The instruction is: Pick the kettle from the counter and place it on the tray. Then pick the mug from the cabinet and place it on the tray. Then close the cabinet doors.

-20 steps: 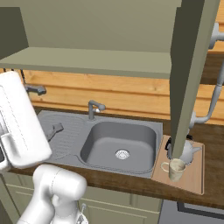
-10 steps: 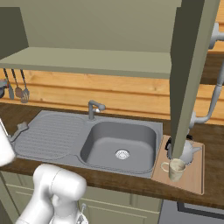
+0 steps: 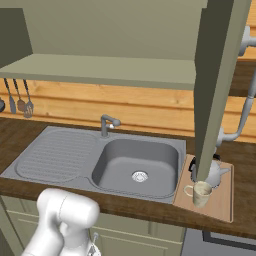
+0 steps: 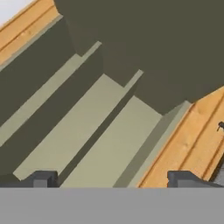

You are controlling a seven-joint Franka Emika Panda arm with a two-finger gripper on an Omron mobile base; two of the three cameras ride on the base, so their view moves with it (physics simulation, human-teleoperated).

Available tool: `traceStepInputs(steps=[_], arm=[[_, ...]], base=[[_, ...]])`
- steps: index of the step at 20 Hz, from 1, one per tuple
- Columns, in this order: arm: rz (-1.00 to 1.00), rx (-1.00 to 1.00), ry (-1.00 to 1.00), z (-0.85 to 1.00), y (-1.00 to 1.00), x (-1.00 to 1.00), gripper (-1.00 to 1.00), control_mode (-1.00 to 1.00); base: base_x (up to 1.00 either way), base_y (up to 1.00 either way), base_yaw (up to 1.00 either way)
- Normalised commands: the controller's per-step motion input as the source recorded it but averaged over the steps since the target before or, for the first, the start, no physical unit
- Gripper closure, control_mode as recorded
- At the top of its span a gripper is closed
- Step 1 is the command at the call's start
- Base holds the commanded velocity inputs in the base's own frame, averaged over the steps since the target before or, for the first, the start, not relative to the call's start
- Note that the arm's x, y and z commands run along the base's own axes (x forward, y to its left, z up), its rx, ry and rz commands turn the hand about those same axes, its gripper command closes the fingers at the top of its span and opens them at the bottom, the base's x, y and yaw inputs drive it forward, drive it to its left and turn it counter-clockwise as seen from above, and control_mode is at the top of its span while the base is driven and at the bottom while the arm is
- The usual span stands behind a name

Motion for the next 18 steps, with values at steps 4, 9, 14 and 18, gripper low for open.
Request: traceStepInputs(steps=[4, 9, 14, 18], arm=[[0.52, 0.05, 0.0, 0.0, 0.76, 0.25, -1.0, -1.0], [0.39, 0.02, 0.06, 0.0, 0.78, 0.45, -1.0, -1.0], [0.32, 0.0, 0.16, -0.04, 0.87, 0.16, -1.0, -1.0], [0.25, 0.1, 0.21, -0.08, 0.75, -0.01, -1.0, -1.0]], base=[[0.0, 0.0, 0.0], [0.0, 0.0, 0.0], [0.0, 0.0, 0.0], [0.0, 0.0, 0.0]])
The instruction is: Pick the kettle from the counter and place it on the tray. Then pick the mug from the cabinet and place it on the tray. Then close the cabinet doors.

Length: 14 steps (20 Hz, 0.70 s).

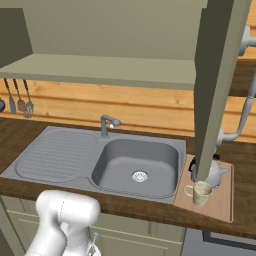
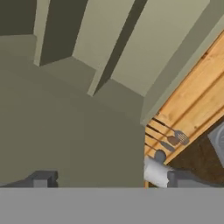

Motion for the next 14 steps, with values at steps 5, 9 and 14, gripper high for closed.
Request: traceStepInputs(steps=[5, 9, 14], arm=[[0.15, 0.15, 0.23, -0.05, 0.59, -0.03, -1.0, -1.0], [0.05, 0.08, 0.11, -0.01, 0.44, -0.42, -1.0, -1.0], [0.0, 0.08, 0.13, -0.05, 0.51, -0.27, -1.0, -1.0]], base=[[0.0, 0.0, 0.0], [0.0, 0.0, 0.0], [0.0, 0.0, 0.0]])
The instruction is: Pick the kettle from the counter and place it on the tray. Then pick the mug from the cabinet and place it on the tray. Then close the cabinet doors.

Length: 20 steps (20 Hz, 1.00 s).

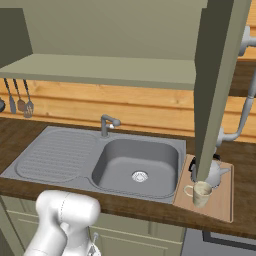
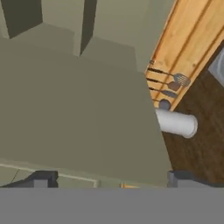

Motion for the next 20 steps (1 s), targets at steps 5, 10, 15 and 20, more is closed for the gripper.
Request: traceStepInputs(steps=[5, 10, 15, 20], arm=[[0.07, 0.08, 0.28, 0.0, 0.51, -0.07, -1.0, -1.0], [0.11, 0.05, 0.26, 0.0, 0.59, -0.16, -1.0, -1.0], [0.06, 0.08, 0.13, -0.15, 0.63, -0.05, -1.0, -1.0], [0.01, 0.11, 0.0, -0.26, 0.49, 0.0, -1.0, -1.0]], base=[[0.0, 0.0, 0.0], [0.0, 0.0, 0.0], [0.0, 0.0, 0.0], [0.0, 0.0, 0.0]])
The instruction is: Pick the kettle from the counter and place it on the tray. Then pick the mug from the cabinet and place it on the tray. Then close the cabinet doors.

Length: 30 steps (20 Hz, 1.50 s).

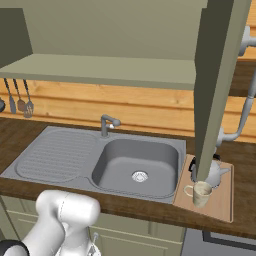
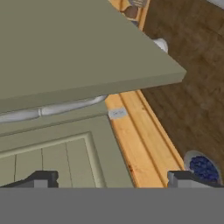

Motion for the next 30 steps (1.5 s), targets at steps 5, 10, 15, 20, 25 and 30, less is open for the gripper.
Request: traceStepInputs(steps=[5, 10, 15, 20, 25, 30], arm=[[0.0, 0.12, 0.0, -0.08, 0.49, 0.23, -1.0, -1.0], [0.0, 0.08, 0.0, -0.04, 0.39, 0.16, -1.0, -1.0], [0.0, 0.0, 0.0, 0.0, 0.09, 0.42, -1.0, -1.0], [0.0, 0.0, -0.03, 0.0, 0.04, 0.36, -1.0, -1.0], [0.0, 0.0, -0.06, 0.0, 0.01, 0.37, -1.0, -1.0], [0.0, 0.0, -0.14, 0.0, 0.0, 0.33, -1.0, -1.0]], base=[[0.0, 0.0, 0.0], [0.0, 0.0, 0.0], [0.0, 0.0, 0.0], [0.0, 0.0, 0.0], [0.0, 0.0, 0.0], [0.0, 0.0, 0.0]])
